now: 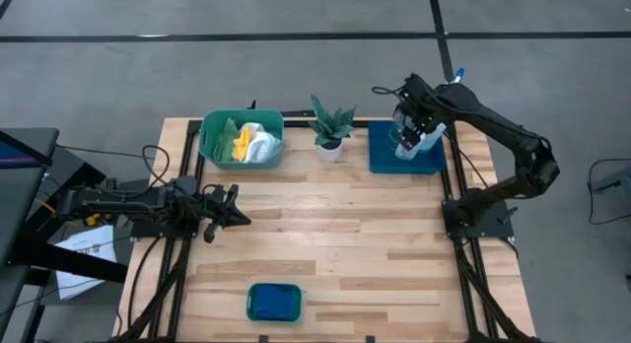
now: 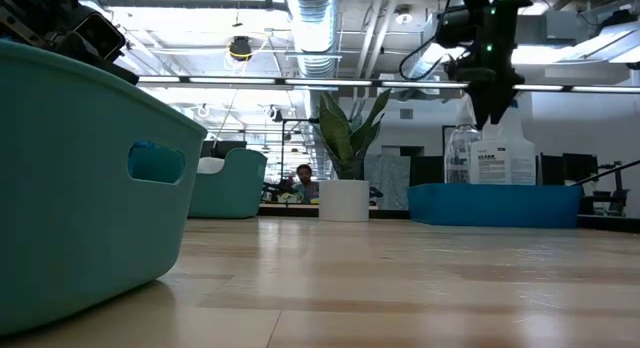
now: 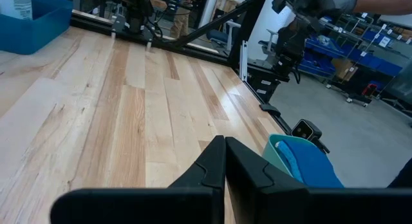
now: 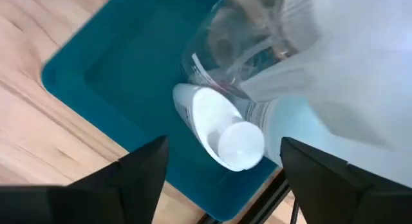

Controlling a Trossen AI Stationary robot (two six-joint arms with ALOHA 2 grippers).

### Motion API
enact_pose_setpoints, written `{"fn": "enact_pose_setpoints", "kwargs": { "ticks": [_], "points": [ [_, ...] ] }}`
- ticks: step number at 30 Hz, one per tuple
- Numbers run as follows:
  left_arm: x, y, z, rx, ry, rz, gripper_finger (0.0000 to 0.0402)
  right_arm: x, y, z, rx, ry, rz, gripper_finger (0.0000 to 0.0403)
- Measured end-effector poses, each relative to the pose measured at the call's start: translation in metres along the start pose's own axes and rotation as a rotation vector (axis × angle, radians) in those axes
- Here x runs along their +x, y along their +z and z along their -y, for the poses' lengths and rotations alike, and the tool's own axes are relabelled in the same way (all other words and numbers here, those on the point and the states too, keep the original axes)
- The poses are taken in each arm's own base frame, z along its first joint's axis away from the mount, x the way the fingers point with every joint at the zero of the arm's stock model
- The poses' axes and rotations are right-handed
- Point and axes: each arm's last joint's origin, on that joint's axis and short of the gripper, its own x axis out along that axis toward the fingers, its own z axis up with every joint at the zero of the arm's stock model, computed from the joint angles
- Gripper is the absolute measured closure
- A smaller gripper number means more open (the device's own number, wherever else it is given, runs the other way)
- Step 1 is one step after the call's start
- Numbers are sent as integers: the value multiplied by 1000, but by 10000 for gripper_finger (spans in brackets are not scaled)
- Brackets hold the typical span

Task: Pick & Place Kitchen Items
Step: Return to Home Position

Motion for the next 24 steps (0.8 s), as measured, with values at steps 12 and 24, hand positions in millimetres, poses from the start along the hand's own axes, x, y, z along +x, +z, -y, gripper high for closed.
{"fn": "enact_pose_setpoints", "kwargs": {
  "ticks": [12,24],
  "points": [
    [0,0,0,0,-3,-1,399,-54,-18,-4,138,54,175,111],
    [0,0,0,0,-2,-1,399,-102,-34,-46,254,314,463,152]
  ]
}}
